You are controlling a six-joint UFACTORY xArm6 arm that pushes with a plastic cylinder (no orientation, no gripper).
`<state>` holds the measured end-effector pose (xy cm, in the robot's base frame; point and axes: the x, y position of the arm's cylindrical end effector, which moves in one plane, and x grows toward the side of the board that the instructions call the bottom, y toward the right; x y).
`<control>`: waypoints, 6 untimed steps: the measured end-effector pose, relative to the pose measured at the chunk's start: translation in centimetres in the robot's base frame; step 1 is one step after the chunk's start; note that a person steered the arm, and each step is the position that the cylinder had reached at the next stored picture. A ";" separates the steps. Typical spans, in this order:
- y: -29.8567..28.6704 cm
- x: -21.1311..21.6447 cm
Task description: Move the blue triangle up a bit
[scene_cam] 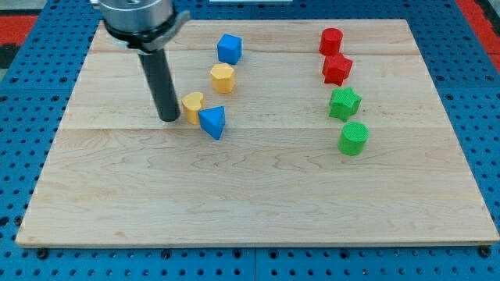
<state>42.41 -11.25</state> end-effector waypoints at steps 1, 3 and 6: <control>2.6 0.1; 2.7 -0.4; 8.9 8.0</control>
<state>50.45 -2.38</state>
